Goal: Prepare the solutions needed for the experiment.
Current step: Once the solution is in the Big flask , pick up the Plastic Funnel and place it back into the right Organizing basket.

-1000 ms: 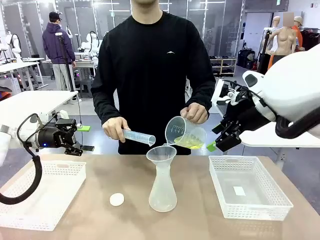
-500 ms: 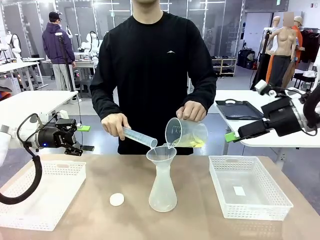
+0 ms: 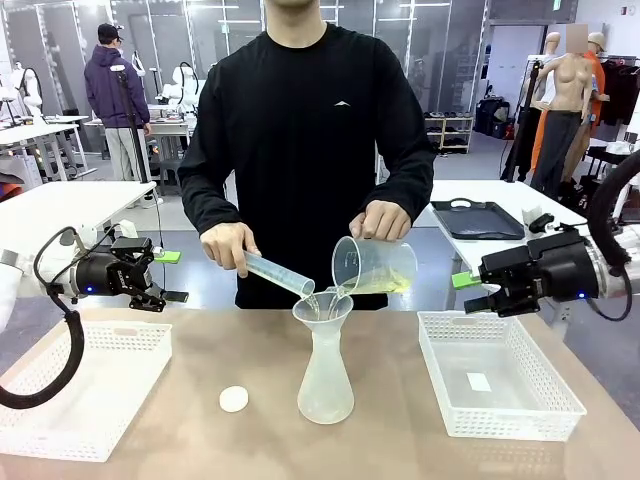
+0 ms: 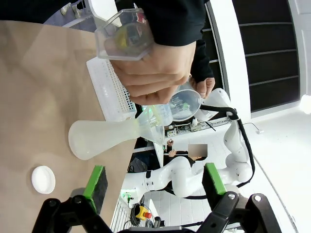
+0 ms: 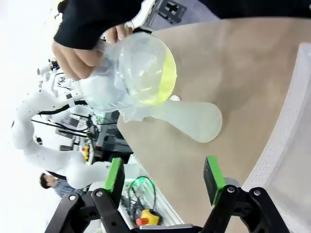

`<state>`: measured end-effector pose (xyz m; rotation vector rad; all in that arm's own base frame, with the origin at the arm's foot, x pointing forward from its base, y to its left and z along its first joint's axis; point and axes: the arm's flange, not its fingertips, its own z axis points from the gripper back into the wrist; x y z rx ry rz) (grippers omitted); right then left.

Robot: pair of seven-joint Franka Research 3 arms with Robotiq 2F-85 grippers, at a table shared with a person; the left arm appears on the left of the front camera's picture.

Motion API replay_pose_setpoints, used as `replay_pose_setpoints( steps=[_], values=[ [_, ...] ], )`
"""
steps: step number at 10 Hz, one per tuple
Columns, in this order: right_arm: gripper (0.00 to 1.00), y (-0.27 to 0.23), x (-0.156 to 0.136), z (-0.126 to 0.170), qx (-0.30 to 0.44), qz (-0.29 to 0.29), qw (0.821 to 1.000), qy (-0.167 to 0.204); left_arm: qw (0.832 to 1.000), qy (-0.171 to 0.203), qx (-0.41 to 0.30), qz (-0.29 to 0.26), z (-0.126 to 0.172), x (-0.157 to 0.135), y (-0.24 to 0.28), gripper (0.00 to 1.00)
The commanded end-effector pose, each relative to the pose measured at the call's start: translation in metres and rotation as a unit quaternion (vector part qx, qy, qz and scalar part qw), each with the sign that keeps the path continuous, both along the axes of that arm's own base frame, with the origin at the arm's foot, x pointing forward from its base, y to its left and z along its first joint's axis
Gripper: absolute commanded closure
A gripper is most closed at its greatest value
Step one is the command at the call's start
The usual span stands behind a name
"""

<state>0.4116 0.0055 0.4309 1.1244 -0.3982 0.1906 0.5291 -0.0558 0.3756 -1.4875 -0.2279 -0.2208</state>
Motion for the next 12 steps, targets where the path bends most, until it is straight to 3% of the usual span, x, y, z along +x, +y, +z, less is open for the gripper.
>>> replay_pose_setpoints(
  steps=[1,5,12],
  values=[
    [0.18,-0.001,0.016,-0.008,0.036,-0.003,0.998,0.043,1.000,0.000,-0.005,-0.005,0.002,-0.001,0.000,0.00],
    [0.18,-0.006,0.031,-0.035,0.125,0.000,0.990,0.067,1.000,0.000,-0.005,-0.005,0.002,-0.001,0.000,0.00],
    [0.18,-0.007,0.030,-0.057,0.160,-0.006,0.984,0.081,1.000,0.000,-0.005,-0.005,0.002,-0.001,0.000,0.00]
  ],
)
